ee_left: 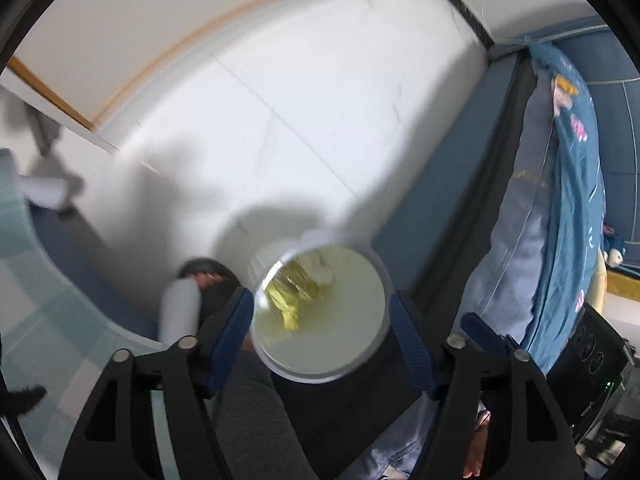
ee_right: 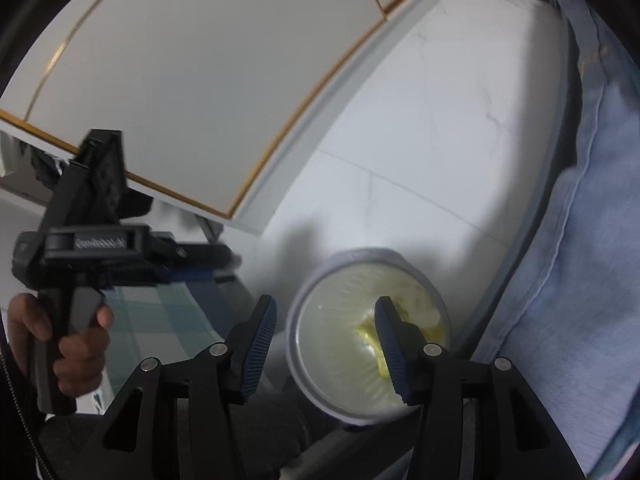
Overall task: Collect trash
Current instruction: 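Raise both tools from the bin back over the table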
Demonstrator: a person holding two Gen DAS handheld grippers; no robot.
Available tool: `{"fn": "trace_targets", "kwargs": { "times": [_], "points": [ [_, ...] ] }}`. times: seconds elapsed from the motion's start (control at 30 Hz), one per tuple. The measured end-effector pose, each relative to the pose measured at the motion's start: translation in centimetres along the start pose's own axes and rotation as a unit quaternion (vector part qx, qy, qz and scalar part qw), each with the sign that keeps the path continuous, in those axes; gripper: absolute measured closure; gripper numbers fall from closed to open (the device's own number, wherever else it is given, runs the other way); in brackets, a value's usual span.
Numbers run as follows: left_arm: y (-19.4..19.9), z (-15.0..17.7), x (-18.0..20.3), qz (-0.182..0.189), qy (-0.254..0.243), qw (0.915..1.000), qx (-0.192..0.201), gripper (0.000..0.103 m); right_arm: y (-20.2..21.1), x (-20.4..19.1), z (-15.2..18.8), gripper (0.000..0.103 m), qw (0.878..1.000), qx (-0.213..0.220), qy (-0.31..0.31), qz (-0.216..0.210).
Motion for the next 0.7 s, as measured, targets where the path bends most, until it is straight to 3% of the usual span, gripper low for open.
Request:
{"fn": "trace_targets", "kwargs": {
  "times": [0.1, 0.2, 0.37, 0.47, 0.6, 0.7],
  "points": [
    [3.2, 0.7, 0.5, -0.026, 0.003, 0.9991, 0.033, 0.035, 1.8, -1.0, -0.3, 0.044, 1.000, 0.017, 0.009, -0.019],
    [7.4, 2.0, 1.2, -0.054, 0.002, 0.9942, 0.093, 0.035, 3.7, -2.3, -0.4, 0.041, 0.998, 0.040, 0.026, -0.039],
    [13.9, 5.4, 0.8, -0.081, 0.056, 0.9799, 0.174, 0.035, 8.6, -5.9, -0.6, 0.027, 0.990, 0.099, 0.062, -0.083],
    [17.8, 7.8, 0.9, -0.136, 0.067, 0.9629, 0.223, 0.035, 11.2, -8.3, 0.0, 0.020, 0.981, 0.131, 0.091, -0.109],
    [22.4, 11.6, 0.3, -0.161, 0.107, 0.9415, 0.276, 0.035, 14.1, -12.4, 1.9, 0.014, 0.965, 0.163, 0.146, -0.146],
    [25.3, 14.8, -0.4, -0.199, 0.123, 0.9204, 0.314, 0.032, 15.8, -15.2, 3.4, 0.009, 0.952, 0.179, 0.181, -0.168]
  ]
}}
Point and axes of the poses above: each gripper's, at about its wrist camera, not at the fingertips, and y roughly against the way its jaws point, x to its right, z to its underside, the point moved 3 cm from there along -y, roughly the way its jaws point, and after that the axes turned 15 degrees about -y, right-handed, at the moved point
